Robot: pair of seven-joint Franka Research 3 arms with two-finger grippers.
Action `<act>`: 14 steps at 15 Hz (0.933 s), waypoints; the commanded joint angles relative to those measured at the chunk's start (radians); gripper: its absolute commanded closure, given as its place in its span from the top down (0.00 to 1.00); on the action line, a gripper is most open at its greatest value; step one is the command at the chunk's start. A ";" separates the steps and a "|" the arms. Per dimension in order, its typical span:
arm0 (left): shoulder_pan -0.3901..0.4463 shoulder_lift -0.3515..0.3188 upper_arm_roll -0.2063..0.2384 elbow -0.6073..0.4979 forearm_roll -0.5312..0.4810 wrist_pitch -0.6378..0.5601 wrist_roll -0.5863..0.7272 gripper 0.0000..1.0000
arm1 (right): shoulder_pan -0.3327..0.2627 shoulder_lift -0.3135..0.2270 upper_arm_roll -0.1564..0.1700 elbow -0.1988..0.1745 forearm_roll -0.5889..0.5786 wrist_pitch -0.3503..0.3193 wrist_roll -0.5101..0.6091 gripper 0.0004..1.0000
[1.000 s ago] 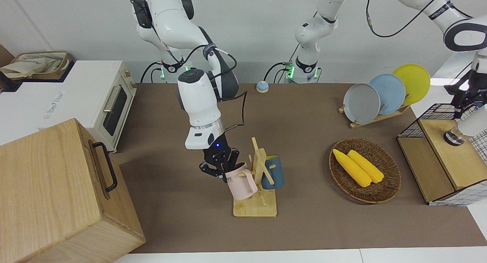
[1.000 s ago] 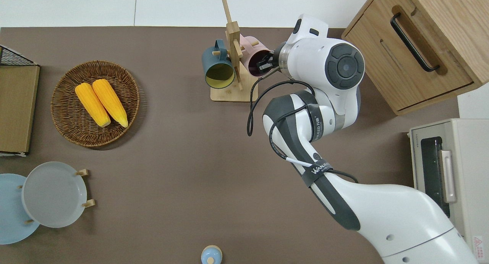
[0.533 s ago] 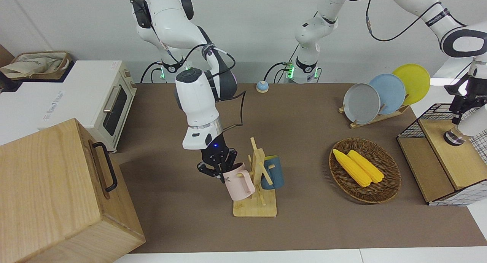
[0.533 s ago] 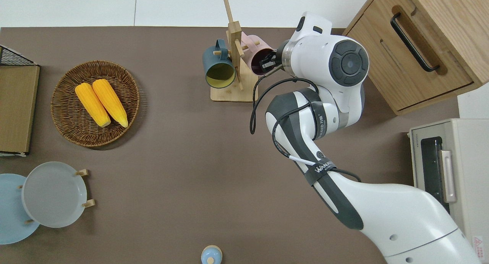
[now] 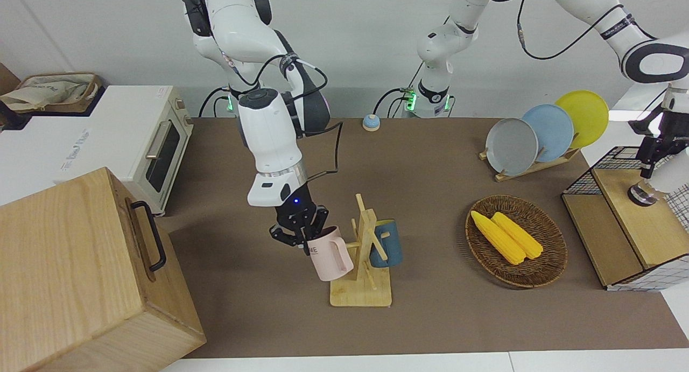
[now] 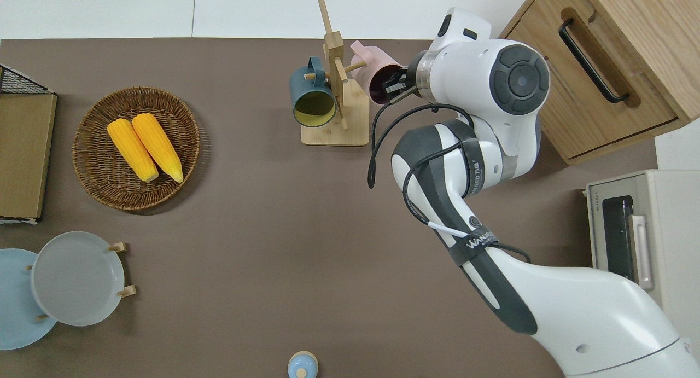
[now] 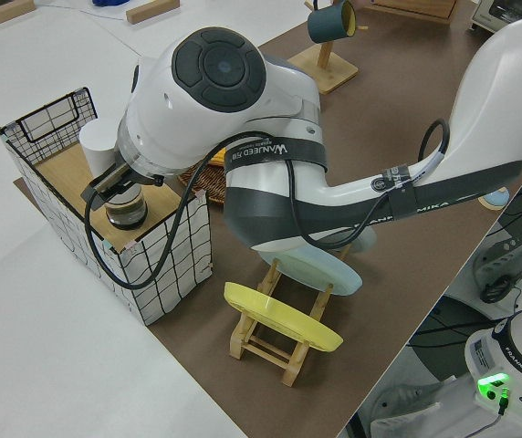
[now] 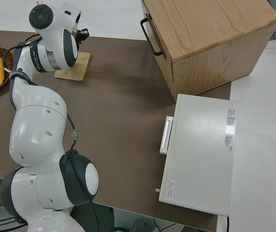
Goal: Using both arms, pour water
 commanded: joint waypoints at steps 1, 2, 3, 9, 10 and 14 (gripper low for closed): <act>-0.007 0.018 0.003 0.000 -0.028 0.044 0.024 0.99 | -0.042 -0.033 0.015 0.003 0.001 -0.045 -0.037 0.00; -0.007 0.020 0.003 0.000 -0.028 0.047 0.024 0.99 | -0.046 -0.036 0.014 0.003 -0.003 -0.055 -0.043 0.00; -0.006 0.023 0.003 0.002 -0.028 0.047 0.024 0.99 | -0.048 -0.047 0.010 0.003 -0.005 -0.062 -0.051 0.00; -0.007 0.033 0.003 0.013 -0.030 0.047 0.008 0.19 | -0.101 -0.053 0.006 0.003 -0.008 -0.091 -0.097 0.00; -0.009 0.033 0.003 0.016 -0.030 0.047 0.004 0.03 | -0.118 -0.053 0.006 0.001 -0.008 -0.096 -0.106 0.00; -0.009 0.033 0.003 0.042 -0.022 0.044 -0.027 0.01 | -0.146 -0.055 0.003 0.001 -0.011 -0.130 -0.122 0.00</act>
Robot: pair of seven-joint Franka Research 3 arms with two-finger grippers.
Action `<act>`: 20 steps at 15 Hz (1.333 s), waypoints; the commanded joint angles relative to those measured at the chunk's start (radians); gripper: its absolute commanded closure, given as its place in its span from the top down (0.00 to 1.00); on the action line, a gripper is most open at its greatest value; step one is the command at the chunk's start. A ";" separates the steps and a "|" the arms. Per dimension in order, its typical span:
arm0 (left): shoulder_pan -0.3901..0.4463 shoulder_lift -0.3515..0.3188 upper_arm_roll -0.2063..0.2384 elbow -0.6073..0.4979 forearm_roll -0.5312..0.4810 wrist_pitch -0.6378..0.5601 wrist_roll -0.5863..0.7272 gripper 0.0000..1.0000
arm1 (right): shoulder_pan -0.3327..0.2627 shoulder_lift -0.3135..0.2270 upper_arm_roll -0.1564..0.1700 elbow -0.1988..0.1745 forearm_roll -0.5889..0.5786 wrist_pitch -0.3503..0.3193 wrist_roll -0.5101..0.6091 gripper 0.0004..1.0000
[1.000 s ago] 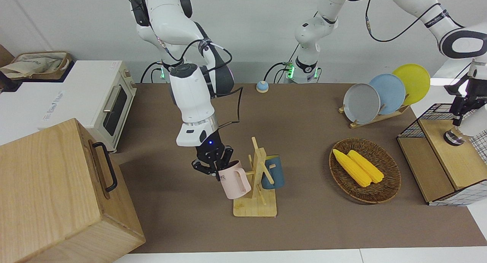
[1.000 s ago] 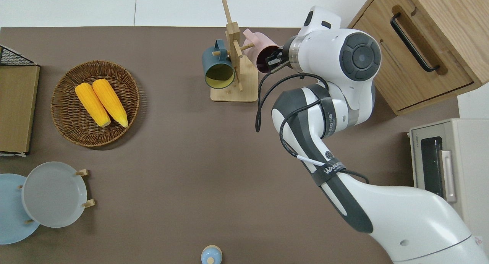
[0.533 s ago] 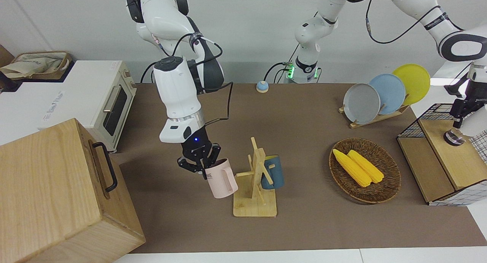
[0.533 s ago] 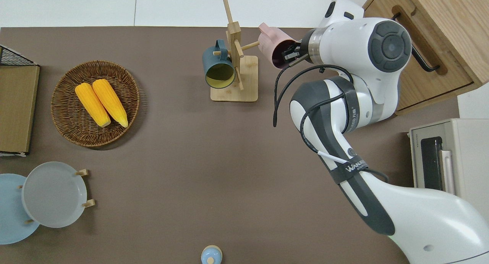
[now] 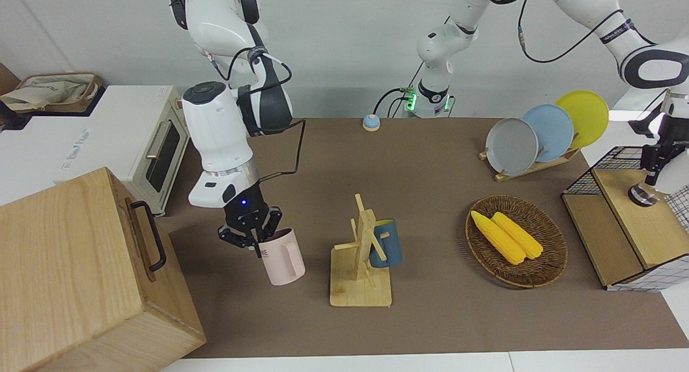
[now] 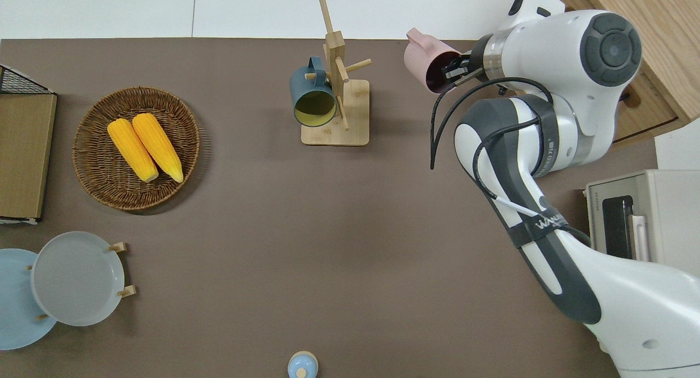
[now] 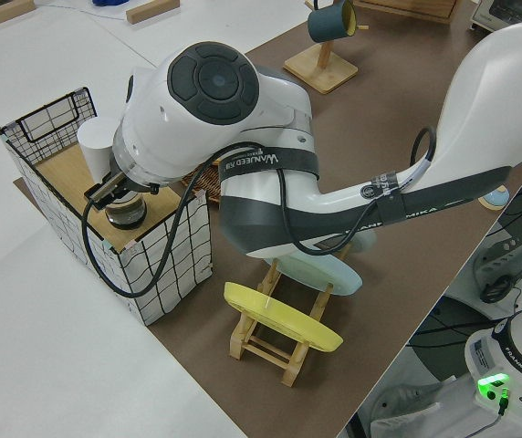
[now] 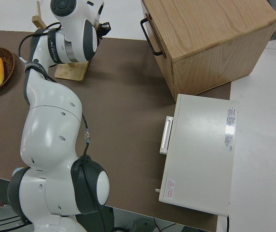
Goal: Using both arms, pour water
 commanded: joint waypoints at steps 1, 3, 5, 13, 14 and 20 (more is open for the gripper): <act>-0.009 0.007 0.002 0.053 -0.012 0.007 -0.035 0.00 | -0.023 -0.017 0.004 -0.005 -0.026 -0.039 -0.042 0.00; -0.010 0.006 0.004 0.085 -0.006 -0.007 -0.069 0.00 | -0.020 -0.022 -0.003 -0.006 -0.091 -0.125 -0.040 0.00; -0.010 -0.005 0.004 0.094 0.016 -0.018 -0.118 0.00 | -0.009 -0.049 -0.003 -0.022 -0.142 -0.271 -0.034 0.00; -0.032 -0.042 0.001 0.176 0.124 -0.155 -0.276 0.00 | 0.092 -0.181 0.012 -0.287 -0.126 -0.503 0.265 0.00; -0.035 -0.051 -0.001 0.176 0.135 -0.156 -0.297 0.00 | 0.121 -0.181 0.014 -0.298 -0.101 -0.506 0.330 0.00; -0.096 -0.138 -0.001 0.116 0.190 -0.188 -0.419 0.00 | 0.307 -0.143 0.014 -0.305 0.133 -0.497 0.719 0.00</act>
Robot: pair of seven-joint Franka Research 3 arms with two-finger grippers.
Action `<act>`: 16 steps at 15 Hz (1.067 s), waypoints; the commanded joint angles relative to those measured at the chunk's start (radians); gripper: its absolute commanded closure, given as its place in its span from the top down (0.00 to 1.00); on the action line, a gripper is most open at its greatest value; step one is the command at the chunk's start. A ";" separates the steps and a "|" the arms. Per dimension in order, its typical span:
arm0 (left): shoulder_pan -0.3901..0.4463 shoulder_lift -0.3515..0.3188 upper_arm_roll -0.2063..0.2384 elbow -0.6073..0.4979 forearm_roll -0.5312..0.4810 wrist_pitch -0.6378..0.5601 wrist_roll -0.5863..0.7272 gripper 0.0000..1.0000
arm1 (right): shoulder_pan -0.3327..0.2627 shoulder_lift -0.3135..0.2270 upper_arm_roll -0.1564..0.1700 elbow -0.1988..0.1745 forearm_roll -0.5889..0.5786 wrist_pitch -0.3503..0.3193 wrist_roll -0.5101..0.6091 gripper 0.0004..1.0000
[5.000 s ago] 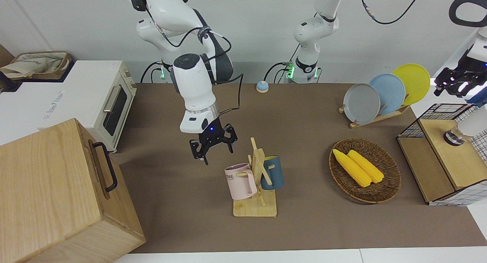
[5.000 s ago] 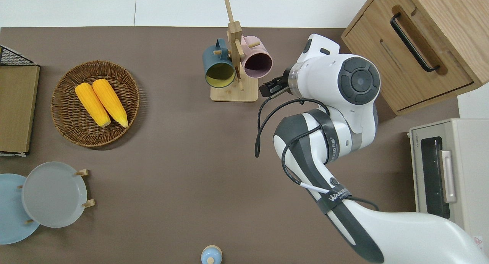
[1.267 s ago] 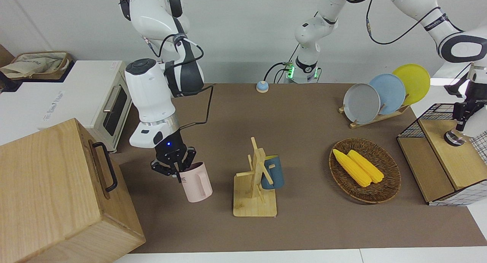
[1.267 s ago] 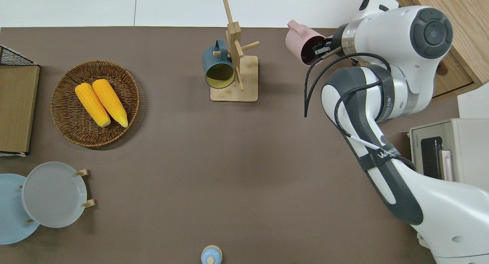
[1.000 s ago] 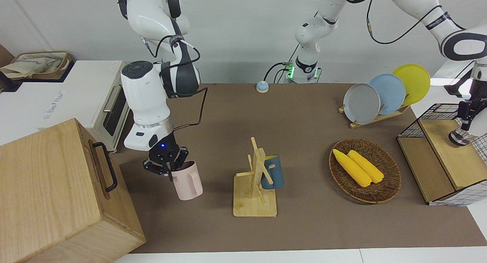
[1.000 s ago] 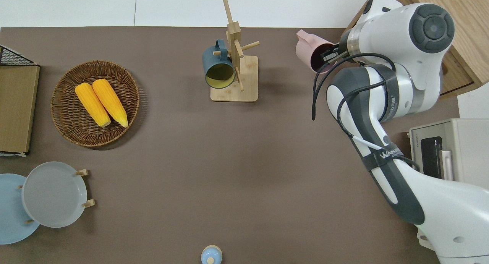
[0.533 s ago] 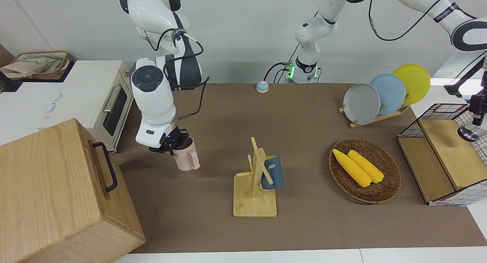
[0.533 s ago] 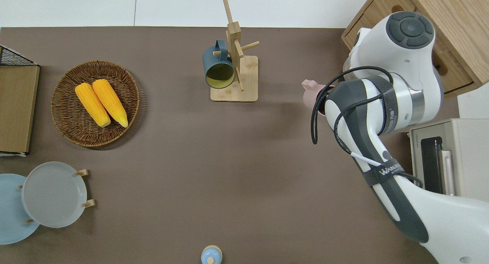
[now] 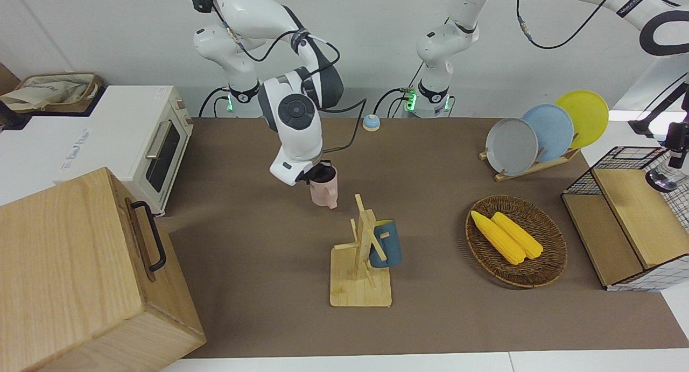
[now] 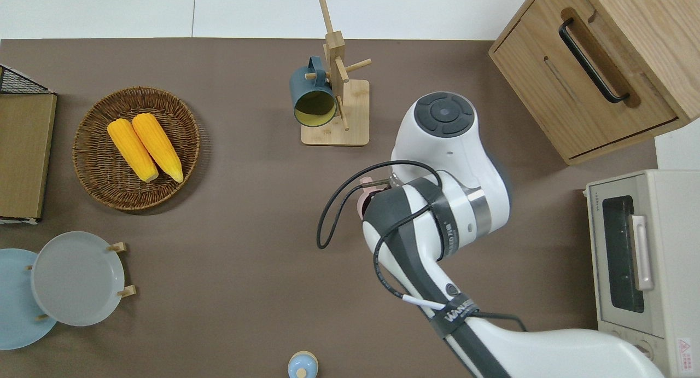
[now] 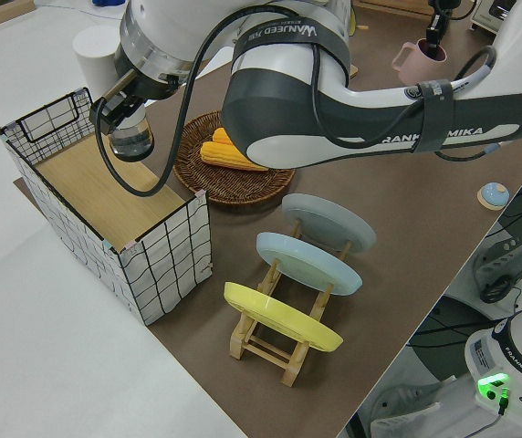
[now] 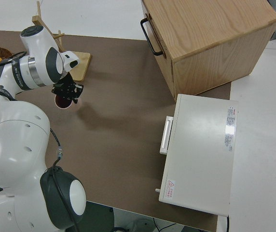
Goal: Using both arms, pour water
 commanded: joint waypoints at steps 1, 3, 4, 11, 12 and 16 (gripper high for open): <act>-0.041 -0.093 0.007 -0.066 0.067 -0.013 -0.085 0.00 | 0.095 0.000 -0.006 -0.016 0.125 0.016 0.203 0.00; -0.077 -0.147 0.007 -0.136 0.095 -0.013 -0.136 0.00 | 0.162 0.039 -0.006 0.030 0.184 0.047 0.323 0.00; -0.105 -0.179 0.007 -0.175 0.133 -0.013 -0.182 0.00 | 0.194 0.068 -0.006 0.047 0.220 0.070 0.392 0.00; -0.208 -0.293 0.004 -0.336 0.236 -0.013 -0.329 0.00 | 0.294 0.256 -0.004 0.206 0.302 0.176 0.572 0.00; -0.226 -0.320 0.004 -0.380 0.236 -0.013 -0.347 0.00 | 0.297 0.293 -0.004 0.257 0.302 0.179 0.592 0.00; -0.252 -0.400 -0.048 -0.483 0.247 -0.053 -0.412 0.00 | 0.282 0.319 -0.003 0.294 0.302 0.179 0.590 0.00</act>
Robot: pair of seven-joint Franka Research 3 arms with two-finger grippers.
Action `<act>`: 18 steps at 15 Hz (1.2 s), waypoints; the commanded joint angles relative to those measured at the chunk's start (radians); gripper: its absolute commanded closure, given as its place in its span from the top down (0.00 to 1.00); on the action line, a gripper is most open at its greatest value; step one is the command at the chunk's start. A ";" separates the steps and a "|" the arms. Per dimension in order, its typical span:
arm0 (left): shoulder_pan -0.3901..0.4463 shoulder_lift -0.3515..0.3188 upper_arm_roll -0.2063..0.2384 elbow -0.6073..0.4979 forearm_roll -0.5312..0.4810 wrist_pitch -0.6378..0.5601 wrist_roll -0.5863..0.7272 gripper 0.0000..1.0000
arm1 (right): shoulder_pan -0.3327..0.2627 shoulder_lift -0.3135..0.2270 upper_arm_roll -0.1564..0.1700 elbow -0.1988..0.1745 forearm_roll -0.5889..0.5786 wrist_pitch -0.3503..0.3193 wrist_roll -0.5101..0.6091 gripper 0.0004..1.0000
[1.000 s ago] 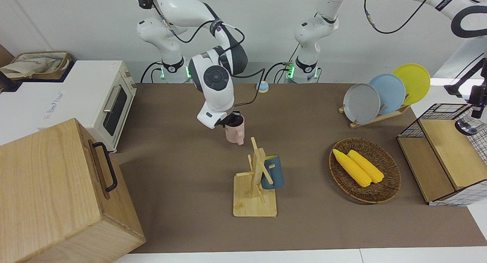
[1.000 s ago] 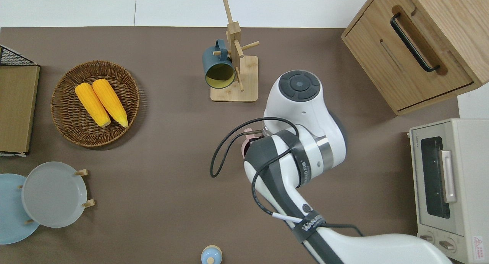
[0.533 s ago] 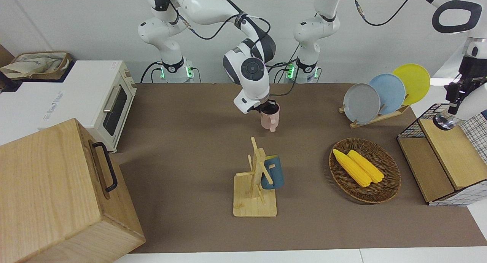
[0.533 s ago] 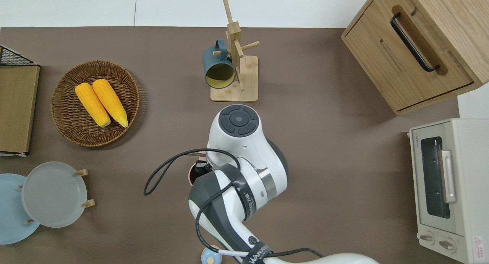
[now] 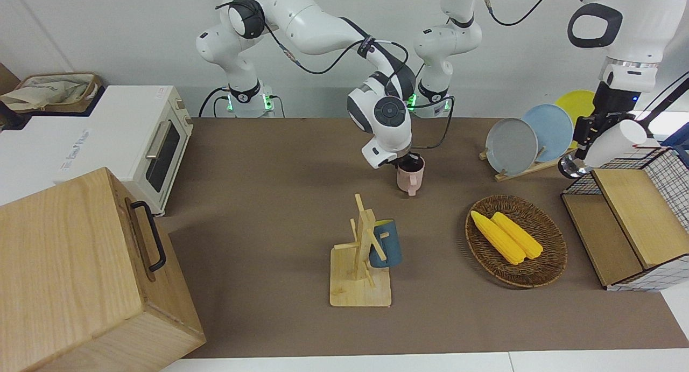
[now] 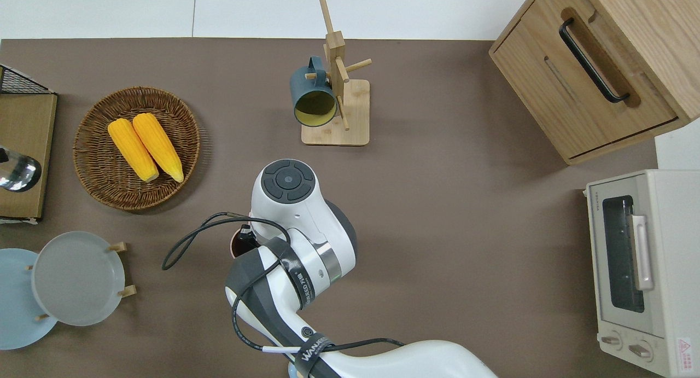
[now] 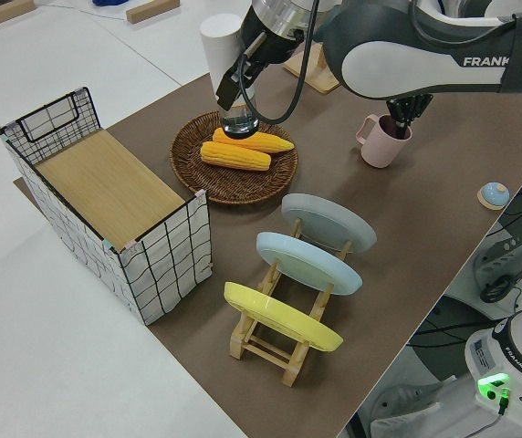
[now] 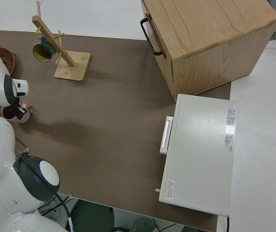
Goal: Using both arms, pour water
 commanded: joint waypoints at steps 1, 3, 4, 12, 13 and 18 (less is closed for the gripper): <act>-0.024 -0.127 -0.051 -0.125 0.041 -0.039 -0.090 0.00 | -0.023 0.058 -0.001 0.058 0.022 0.014 0.003 0.00; -0.025 -0.156 -0.075 -0.168 0.043 -0.047 -0.103 0.00 | -0.026 0.059 -0.001 0.058 0.021 0.016 -0.014 0.00; -0.027 -0.166 -0.083 -0.182 0.043 -0.064 -0.104 0.00 | -0.026 0.059 -0.001 0.058 0.021 0.020 -0.018 0.00; -0.030 -0.235 -0.129 -0.274 0.029 -0.109 -0.104 0.00 | -0.052 -0.021 -0.001 0.058 0.033 -0.019 0.083 0.99; -0.030 -0.236 -0.129 -0.279 0.029 -0.109 -0.103 0.00 | -0.052 -0.046 -0.003 0.057 0.051 -0.023 0.086 0.99; -0.030 -0.244 -0.129 -0.279 0.026 -0.130 -0.095 0.00 | -0.105 -0.172 -0.018 0.036 0.039 -0.124 0.080 0.99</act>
